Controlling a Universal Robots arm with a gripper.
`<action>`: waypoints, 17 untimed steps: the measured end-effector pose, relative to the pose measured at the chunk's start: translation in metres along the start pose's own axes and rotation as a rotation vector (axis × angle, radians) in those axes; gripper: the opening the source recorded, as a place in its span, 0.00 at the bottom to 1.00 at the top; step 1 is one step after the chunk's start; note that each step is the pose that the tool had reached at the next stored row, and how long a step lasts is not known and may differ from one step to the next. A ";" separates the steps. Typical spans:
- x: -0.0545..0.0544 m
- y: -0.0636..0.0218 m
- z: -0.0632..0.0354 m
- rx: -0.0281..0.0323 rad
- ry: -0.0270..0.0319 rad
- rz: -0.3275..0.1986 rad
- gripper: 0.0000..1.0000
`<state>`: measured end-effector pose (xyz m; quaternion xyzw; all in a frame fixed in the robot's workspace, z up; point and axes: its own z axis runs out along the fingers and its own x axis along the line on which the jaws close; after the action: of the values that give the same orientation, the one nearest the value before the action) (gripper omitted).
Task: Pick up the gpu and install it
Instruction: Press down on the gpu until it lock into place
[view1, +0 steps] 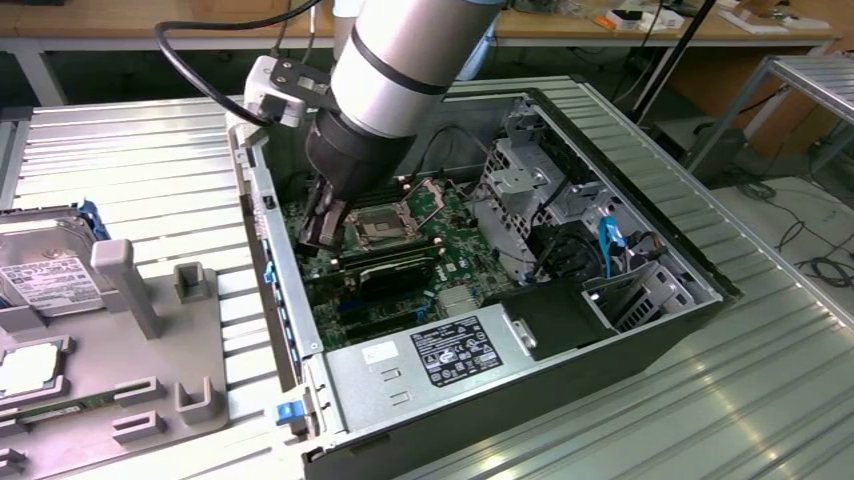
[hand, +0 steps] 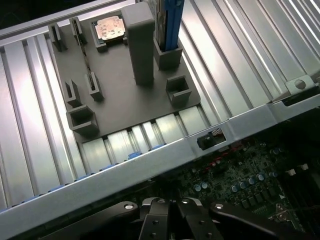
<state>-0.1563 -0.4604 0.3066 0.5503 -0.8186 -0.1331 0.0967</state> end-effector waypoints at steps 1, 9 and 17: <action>0.000 0.0002 0.0001 0.0007 0.0021 0.001 0.11; 0.006 0.0028 0.0011 0.0026 0.0066 0.003 0.11; 0.010 0.0042 0.0019 0.0031 0.0080 0.004 0.11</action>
<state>-0.1644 -0.4681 0.3063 0.5493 -0.8195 -0.1295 0.0994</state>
